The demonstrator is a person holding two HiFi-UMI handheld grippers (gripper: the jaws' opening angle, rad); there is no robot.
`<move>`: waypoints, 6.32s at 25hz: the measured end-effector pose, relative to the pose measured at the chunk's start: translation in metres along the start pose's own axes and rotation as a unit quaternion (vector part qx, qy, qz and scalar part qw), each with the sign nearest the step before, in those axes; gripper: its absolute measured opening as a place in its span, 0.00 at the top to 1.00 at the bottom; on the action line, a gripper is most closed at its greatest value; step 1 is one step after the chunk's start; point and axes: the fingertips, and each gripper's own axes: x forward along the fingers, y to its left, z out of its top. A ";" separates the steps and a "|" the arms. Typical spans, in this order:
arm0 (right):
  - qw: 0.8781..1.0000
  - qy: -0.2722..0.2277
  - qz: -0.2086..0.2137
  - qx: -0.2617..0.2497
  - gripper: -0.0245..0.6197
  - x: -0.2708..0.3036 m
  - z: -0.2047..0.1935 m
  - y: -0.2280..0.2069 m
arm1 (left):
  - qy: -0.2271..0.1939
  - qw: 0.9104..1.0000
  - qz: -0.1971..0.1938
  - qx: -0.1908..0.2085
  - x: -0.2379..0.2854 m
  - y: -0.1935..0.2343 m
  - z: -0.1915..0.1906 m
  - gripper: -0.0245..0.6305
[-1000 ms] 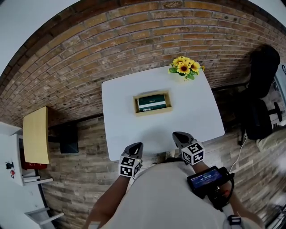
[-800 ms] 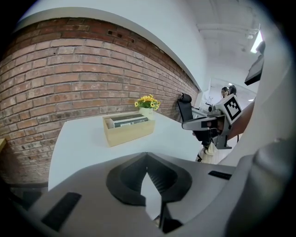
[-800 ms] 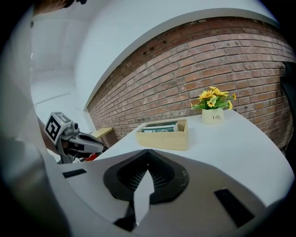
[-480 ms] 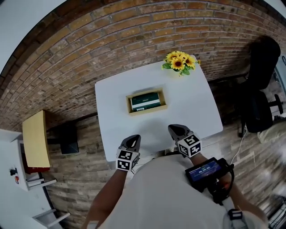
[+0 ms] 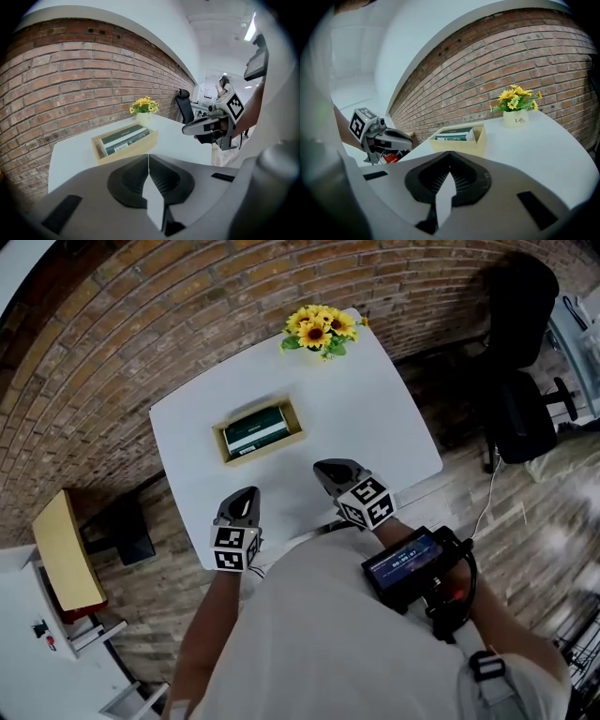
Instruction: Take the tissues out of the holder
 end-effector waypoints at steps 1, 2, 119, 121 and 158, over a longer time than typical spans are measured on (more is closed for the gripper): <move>1.000 0.000 0.001 0.002 0.95 0.000 0.000 -0.002 | 0.002 1.000 0.001 0.005 0.002 0.000 0.002 0.95; 1.000 0.000 0.002 0.004 0.95 0.000 -0.001 -0.004 | 0.004 1.000 0.002 0.009 0.005 0.000 0.004 0.95; 0.999 -0.002 0.000 0.040 0.95 -0.010 -0.018 0.019 | 0.237 0.895 -0.115 0.360 -0.001 0.070 0.078 0.50; 0.999 -0.001 -0.001 0.045 0.95 -0.014 -0.017 0.012 | 0.243 0.897 -0.119 0.349 -0.003 0.063 0.071 0.50; 0.998 0.018 -0.020 0.056 0.95 -0.033 -0.052 0.024 | 0.338 0.850 -0.214 0.344 0.001 0.031 -0.093 0.48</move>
